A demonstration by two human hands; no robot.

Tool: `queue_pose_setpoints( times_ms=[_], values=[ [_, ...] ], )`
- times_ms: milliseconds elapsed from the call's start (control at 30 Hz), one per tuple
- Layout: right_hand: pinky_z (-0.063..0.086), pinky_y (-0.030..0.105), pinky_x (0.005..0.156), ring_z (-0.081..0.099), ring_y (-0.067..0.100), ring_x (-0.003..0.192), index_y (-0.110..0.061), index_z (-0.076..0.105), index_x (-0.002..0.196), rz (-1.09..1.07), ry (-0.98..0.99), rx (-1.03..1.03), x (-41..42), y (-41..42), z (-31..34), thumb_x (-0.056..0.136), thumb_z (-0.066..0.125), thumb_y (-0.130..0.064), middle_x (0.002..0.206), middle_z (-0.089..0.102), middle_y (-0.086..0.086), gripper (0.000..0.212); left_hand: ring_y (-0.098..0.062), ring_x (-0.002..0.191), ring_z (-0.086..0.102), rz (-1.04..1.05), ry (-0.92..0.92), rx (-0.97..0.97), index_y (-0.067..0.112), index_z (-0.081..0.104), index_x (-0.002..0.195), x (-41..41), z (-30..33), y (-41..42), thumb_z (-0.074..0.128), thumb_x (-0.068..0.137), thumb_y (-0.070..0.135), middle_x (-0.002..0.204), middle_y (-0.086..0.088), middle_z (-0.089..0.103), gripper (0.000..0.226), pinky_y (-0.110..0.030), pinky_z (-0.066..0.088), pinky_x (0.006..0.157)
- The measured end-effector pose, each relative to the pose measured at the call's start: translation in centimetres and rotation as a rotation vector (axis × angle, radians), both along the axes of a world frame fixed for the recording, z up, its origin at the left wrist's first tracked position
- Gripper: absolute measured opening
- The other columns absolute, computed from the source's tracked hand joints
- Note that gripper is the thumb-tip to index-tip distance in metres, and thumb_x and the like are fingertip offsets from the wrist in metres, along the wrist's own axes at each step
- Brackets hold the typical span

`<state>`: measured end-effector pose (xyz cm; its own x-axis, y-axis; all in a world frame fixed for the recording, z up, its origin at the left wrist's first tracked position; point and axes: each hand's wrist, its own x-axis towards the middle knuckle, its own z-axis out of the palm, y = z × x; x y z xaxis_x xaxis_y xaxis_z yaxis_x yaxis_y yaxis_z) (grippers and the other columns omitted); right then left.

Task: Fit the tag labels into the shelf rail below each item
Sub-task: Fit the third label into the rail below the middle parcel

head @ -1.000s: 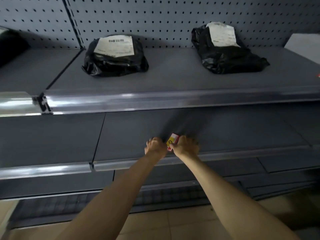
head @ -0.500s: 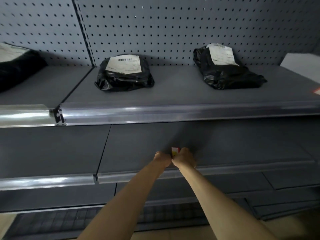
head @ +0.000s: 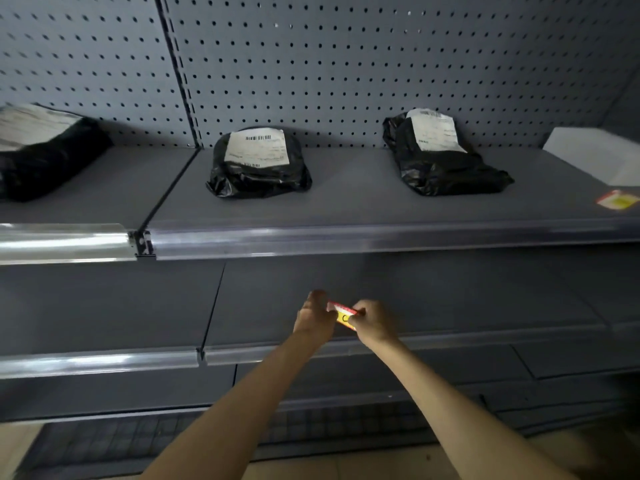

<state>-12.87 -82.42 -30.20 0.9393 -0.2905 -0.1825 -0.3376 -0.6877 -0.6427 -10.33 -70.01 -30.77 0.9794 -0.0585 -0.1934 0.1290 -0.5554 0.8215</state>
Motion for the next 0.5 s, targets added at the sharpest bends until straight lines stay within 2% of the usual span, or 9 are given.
queue_pose_setpoints(
  times_ms=[67, 133, 233, 300, 400, 500],
  values=[
    [0.052, 0.039, 0.071, 0.066, 0.023, 0.079, -0.015, 0.070, 0.087, 0.130, -0.041, 0.025, -2.1, 0.1, 2.7, 0.086, 0.060, -0.016, 0.084, 0.070, 0.007, 0.010, -0.033, 0.090, 0.065, -0.062, -0.071, 0.000, 0.019, 0.057, 0.116, -2.3, 2.6, 2.1, 0.058, 0.087, 0.013, 0.097, -0.014, 0.068, 0.030, -0.029, 0.044, 0.067],
    [0.047, 0.032, 0.064, 0.063, 0.013, 0.073, -0.017, 0.071, 0.086, 0.232, -0.089, 0.058, -4.5, 0.4, 5.8, 0.086, 0.063, -0.015, 0.077, 0.068, -0.002, 0.009, -0.025, 0.080, 0.064, -0.180, -0.141, 0.047, 0.018, 0.064, 0.100, -4.5, 5.3, 4.5, 0.061, 0.086, 0.012, 0.086, -0.005, 0.067, 0.017, -0.023, 0.044, 0.066],
    [0.040, 0.015, 0.061, 0.059, 0.000, 0.070, -0.018, 0.072, 0.088, 0.335, -0.139, 0.102, -7.9, 1.1, 11.0, 0.084, 0.068, -0.016, 0.074, 0.064, -0.011, 0.006, -0.008, 0.067, 0.055, -0.319, -0.180, 0.132, 0.025, 0.065, 0.086, -8.0, 10.5, 7.6, 0.064, 0.087, 0.023, 0.073, 0.011, 0.059, 0.002, -0.022, 0.043, 0.063],
    [0.040, 0.012, 0.058, 0.057, -0.004, 0.065, -0.015, 0.072, 0.089, 0.357, -0.184, 0.137, -9.4, 1.8, 14.6, 0.083, 0.070, -0.014, 0.072, 0.063, -0.014, 0.007, -0.006, 0.067, 0.052, -0.381, -0.219, 0.177, 0.025, 0.064, 0.084, -9.7, 14.1, 9.4, 0.063, 0.088, 0.026, 0.075, 0.012, 0.057, 0.004, -0.025, 0.043, 0.064],
    [0.039, 0.013, 0.048, 0.056, -0.001, 0.051, -0.014, 0.070, 0.085, 0.351, -0.238, 0.226, -10.2, 3.3, 19.6, 0.084, 0.069, -0.010, 0.063, 0.060, -0.010, 0.005, -0.006, 0.068, 0.049, -0.390, -0.343, 0.190, 0.023, 0.062, 0.084, -10.7, 19.6, 11.5, 0.061, 0.089, 0.026, 0.076, 0.011, 0.051, 0.006, -0.026, 0.042, 0.066],
    [0.044, 0.018, 0.047, 0.056, 0.005, 0.047, -0.015, 0.069, 0.087, 0.355, -0.296, 0.260, -9.4, 5.1, 23.3, 0.087, 0.066, -0.009, 0.069, 0.066, 0.004, 0.006, -0.010, 0.076, 0.050, -0.304, -0.486, 0.231, 0.018, 0.062, 0.084, -10.2, 23.3, 13.0, 0.063, 0.090, 0.023, 0.081, 0.010, 0.051, 0.007, -0.032, 0.046, 0.069]
  ],
)
